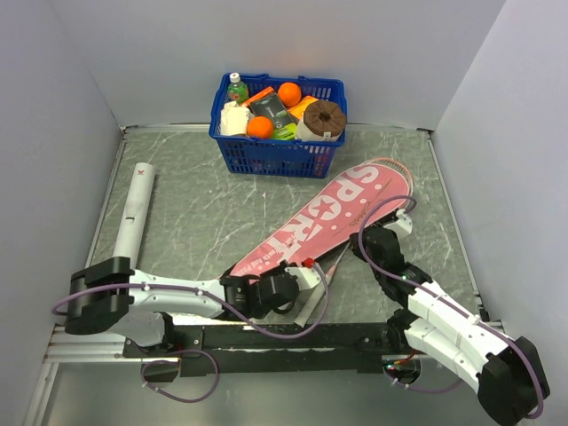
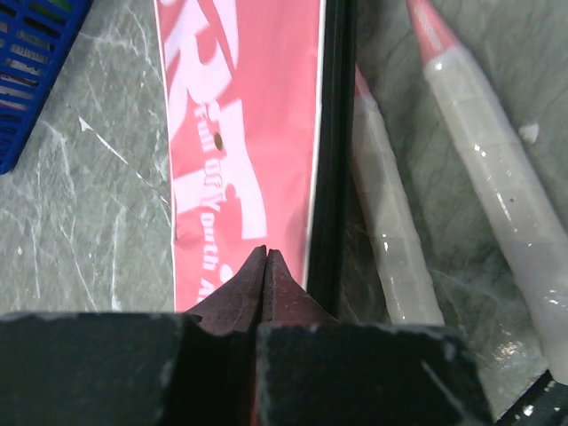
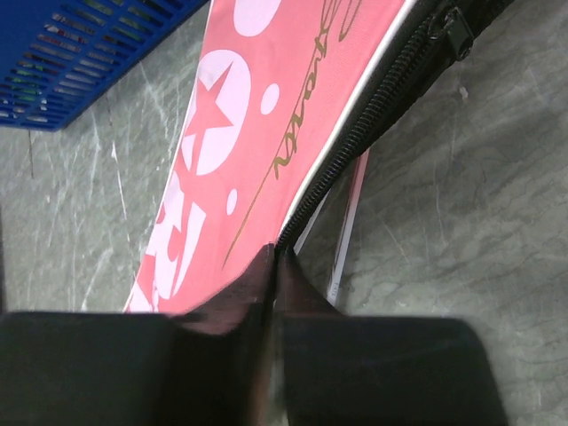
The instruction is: Pack up the badminton gear
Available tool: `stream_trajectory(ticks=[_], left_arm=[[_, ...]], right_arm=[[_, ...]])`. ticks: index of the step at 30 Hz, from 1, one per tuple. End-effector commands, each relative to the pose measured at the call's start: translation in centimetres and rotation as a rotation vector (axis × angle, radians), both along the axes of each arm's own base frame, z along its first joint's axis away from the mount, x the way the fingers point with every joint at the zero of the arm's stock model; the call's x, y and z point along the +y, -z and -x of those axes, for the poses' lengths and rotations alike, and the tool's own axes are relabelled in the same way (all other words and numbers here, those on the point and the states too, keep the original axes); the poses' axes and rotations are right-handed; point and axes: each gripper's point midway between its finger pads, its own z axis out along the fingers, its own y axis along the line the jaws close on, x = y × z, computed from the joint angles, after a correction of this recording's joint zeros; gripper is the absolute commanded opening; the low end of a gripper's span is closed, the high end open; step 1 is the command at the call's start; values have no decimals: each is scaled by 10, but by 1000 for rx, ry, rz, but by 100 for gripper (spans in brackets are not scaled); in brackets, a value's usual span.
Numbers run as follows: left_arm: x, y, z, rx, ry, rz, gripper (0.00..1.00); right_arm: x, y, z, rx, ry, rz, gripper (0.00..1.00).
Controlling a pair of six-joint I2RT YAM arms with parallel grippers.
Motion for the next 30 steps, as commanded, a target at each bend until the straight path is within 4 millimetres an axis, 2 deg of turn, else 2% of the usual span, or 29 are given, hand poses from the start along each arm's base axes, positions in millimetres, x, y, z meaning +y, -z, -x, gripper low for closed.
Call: stream_trajectory(ticks=[1, 3, 6, 11, 14, 18, 21, 24, 27, 30], left_arm=[[-4, -21, -1, 25, -1, 98, 1], [-4, -24, -1, 28, 0, 112, 1], [-4, -25, -3, 31, -8, 116, 1], [-5, -25, -4, 35, -25, 118, 4], [-6, -25, -4, 55, -62, 156, 7], [2, -19, -3, 64, -99, 137, 12], [4, -21, -2, 61, -109, 146, 15], [7, -25, -1, 57, -115, 153, 25], [9, -28, -1, 47, -119, 158, 32], [10, -29, -1, 40, -120, 162, 34]], right_arm=[[10, -27, -3, -42, -60, -17, 43], [14, -28, 0, -32, -86, -23, 58], [26, -28, 6, -5, -150, -56, 64], [54, -27, 18, 13, -276, -177, 63], [65, -21, 21, 50, -310, -209, 58], [76, -10, 23, 107, -330, -243, 54], [80, -1, 25, 145, -328, -260, 52], [82, 5, 29, 173, -328, -276, 52], [85, 5, 33, 184, -340, -288, 54], [88, 3, 37, 194, -356, -294, 55]])
